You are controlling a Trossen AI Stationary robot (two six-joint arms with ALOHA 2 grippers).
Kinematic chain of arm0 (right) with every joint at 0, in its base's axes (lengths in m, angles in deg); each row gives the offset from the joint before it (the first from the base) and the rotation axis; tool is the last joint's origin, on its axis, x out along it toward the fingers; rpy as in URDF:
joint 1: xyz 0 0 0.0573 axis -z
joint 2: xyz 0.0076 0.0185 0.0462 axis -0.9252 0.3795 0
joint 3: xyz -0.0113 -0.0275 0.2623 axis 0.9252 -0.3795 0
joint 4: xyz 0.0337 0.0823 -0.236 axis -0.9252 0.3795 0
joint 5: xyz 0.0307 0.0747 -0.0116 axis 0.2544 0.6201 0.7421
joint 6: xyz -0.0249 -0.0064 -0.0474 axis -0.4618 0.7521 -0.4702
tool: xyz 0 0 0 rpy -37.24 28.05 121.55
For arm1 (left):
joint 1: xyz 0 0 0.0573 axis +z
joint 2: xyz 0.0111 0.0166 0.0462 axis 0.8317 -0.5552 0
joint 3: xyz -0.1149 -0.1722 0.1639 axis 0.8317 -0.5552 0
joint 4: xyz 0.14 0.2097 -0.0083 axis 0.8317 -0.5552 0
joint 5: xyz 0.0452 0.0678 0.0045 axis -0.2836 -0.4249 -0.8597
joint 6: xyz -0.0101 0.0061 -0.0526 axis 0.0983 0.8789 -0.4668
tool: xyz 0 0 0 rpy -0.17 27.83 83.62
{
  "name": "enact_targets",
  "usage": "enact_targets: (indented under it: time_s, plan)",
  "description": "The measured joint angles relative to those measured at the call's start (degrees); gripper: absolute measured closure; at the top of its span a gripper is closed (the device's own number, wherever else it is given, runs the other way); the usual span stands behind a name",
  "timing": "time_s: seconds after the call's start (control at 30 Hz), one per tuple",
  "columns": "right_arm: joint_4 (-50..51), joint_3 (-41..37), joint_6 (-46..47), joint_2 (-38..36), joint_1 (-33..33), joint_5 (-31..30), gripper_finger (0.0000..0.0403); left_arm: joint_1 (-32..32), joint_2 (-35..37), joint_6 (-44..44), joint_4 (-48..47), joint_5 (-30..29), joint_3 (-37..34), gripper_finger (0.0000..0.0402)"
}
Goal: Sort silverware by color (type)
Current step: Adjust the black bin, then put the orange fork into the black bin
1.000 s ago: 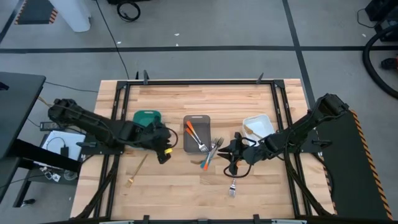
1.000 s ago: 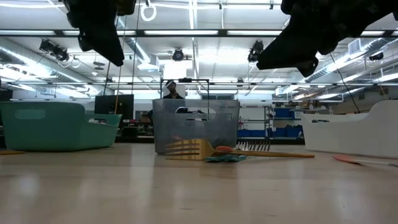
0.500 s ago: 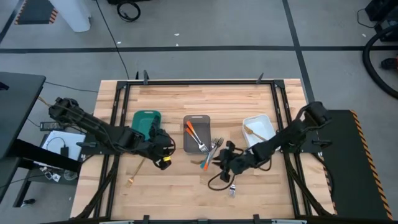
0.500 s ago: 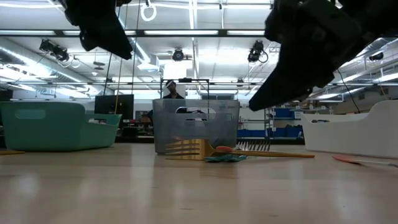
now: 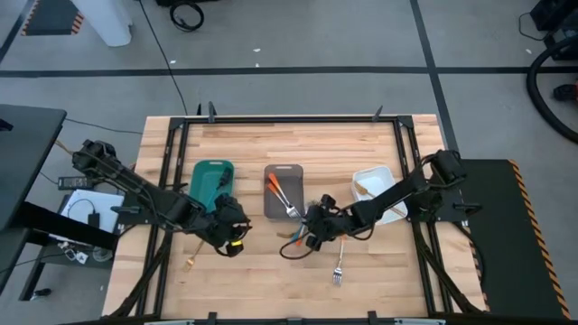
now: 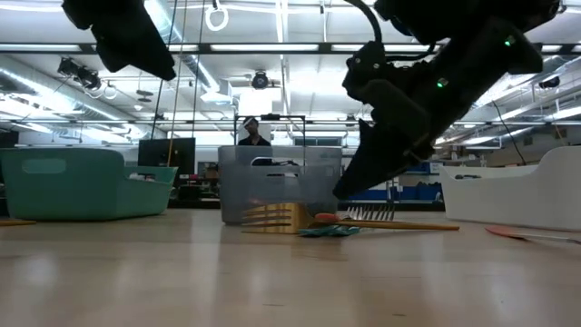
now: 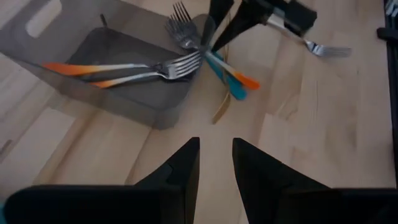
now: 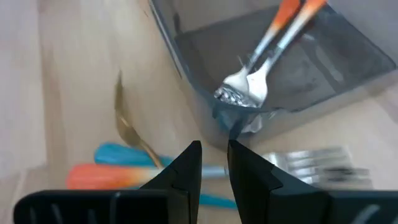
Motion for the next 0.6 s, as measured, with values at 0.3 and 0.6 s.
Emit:
enact_targets:
  time_s: [0.3, 0.6]
  plan:
    - [-2.03, 0.20, -4.97, -0.07, 2.87, 9.08, 0.0317, -0.41, -0.01, 0.05, -1.59, -0.02, 0.00, 0.0299]
    - [9.75, 4.49, -16.27, -0.07, 2.38, 14.47, 0.0317, -0.41, -0.01, 1.27, -3.02, 0.29, 0.00, 0.0299]
